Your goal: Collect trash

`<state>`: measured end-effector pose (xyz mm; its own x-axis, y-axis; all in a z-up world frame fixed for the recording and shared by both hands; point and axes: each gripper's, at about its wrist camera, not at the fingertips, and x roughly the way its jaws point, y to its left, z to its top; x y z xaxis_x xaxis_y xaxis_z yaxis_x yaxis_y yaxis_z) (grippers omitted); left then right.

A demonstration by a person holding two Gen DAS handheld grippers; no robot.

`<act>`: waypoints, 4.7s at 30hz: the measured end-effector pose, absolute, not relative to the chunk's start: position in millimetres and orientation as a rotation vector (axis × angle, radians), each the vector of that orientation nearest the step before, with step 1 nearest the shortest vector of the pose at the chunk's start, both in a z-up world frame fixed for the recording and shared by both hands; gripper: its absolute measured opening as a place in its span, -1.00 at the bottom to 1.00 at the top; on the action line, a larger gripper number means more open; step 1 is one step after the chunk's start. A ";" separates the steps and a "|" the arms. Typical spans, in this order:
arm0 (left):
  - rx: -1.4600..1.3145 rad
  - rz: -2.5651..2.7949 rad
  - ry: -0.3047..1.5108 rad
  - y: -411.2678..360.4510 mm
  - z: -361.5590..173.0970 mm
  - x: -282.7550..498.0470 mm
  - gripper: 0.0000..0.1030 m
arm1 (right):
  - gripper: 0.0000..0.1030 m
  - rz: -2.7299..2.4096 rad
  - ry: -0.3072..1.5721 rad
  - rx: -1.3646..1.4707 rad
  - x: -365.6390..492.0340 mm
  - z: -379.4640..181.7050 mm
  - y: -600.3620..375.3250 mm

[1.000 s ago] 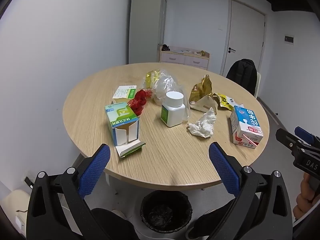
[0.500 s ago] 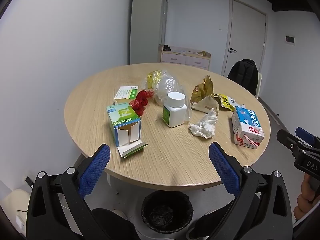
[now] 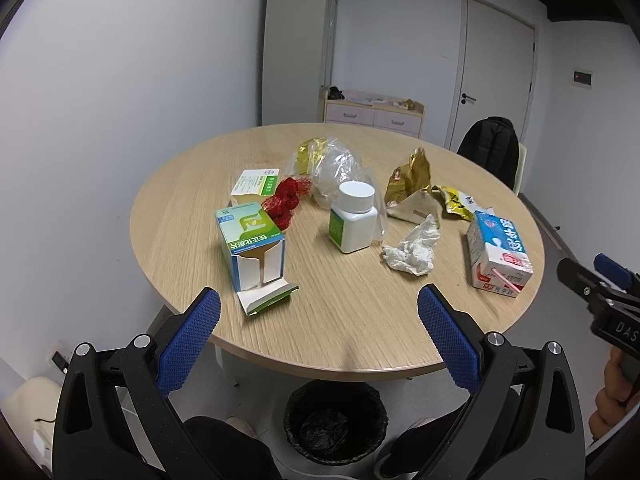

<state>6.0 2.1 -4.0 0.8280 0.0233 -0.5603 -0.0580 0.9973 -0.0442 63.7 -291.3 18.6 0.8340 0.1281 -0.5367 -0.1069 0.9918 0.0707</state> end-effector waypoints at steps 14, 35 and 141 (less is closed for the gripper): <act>-0.108 0.134 0.672 41.4 -12.6 70.5 0.87 | 0.86 0.091 0.651 0.048 126.8 13.3 -286.9; -0.134 0.214 0.803 75.4 -52.0 144.5 0.55 | 0.47 0.023 0.822 0.023 198.3 -22.5 -256.9; -0.116 -0.025 0.759 -11.2 -135.4 -48.0 -0.09 | 0.20 0.214 0.830 -0.027 18.5 -111.3 -229.2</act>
